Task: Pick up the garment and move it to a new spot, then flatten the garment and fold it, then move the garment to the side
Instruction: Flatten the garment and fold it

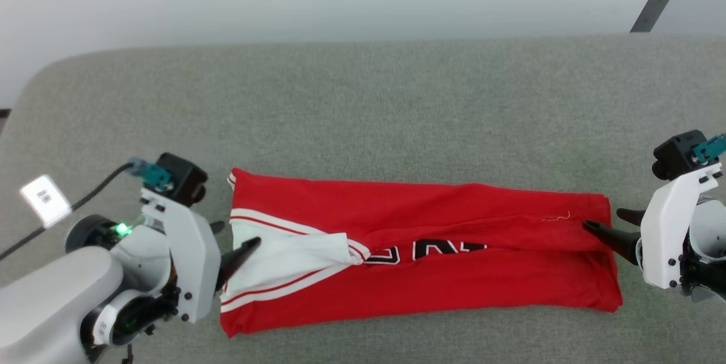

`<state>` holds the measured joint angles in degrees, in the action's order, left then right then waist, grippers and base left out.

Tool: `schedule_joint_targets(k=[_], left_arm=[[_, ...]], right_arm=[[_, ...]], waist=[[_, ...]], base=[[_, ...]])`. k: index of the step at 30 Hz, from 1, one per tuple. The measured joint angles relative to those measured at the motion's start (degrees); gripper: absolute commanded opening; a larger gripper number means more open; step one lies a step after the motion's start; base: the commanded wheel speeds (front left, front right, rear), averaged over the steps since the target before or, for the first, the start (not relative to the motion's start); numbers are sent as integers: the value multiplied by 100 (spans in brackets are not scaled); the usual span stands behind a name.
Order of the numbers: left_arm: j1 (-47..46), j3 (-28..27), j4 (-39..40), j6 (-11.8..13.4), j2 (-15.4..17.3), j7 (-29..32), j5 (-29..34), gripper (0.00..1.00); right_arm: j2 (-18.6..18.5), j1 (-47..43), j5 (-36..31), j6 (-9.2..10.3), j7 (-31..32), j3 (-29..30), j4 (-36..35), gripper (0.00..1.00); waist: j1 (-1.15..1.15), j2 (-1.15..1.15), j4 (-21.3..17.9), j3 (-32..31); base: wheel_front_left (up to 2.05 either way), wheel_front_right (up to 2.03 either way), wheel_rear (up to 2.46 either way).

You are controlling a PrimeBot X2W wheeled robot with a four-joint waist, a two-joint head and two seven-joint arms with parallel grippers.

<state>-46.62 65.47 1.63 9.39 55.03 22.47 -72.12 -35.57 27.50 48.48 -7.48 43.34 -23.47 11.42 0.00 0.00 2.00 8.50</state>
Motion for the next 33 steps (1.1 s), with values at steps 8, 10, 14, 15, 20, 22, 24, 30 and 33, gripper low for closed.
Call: schedule_joint_targets(k=[8,10,14,15,20,22,24,30,33], left_arm=[[547,-248,-7,225,40,-1270,80,100],[734,-332,-18,292,31,-1664,92,100],[1150,-514,-45,441,23,-2529,92,100],[1255,-546,-59,485,23,-2736,103,100],[1778,-793,-213,705,-134,-3620,225,100],[1976,-982,-258,780,-257,-3715,264,100],[2187,-1289,-278,882,-419,-3738,426,100],[3227,-2916,-178,1005,-1149,-3760,1367,100],[3745,-3477,-158,864,-1495,-3760,1836,100]], right_arm=[[300,-491,-81,0,-669,547,-159,100],[352,-658,-221,-1,-898,686,-170,100],[447,-1081,-267,0,-1040,846,-100,100],[463,-1183,-261,-1,-1039,888,-76,100],[502,-1384,-315,0,-1037,1193,118,100],[535,-1410,-358,0,-994,1245,211,100],[535,-1411,-410,0,-944,1296,301,100],[539,-1368,-533,0,-721,1435,717,100],[522,-1245,-572,-1,-665,1482,994,100]], waist=[[0,0,-2,-418],[0,0,1,-529],[0,0,10,-744],[0,0,13,-796],[0,0,60,-952],[0,0,98,-975],[0,0,146,-991],[0,0,323,-1009],[0,0,422,-1000]], base=[[0,0,0],[0,0,0],[0,0,0],[0,0,0],[0,0,0],[0,0,0],[0,0,0],[0,0,0],[0,0,0]])
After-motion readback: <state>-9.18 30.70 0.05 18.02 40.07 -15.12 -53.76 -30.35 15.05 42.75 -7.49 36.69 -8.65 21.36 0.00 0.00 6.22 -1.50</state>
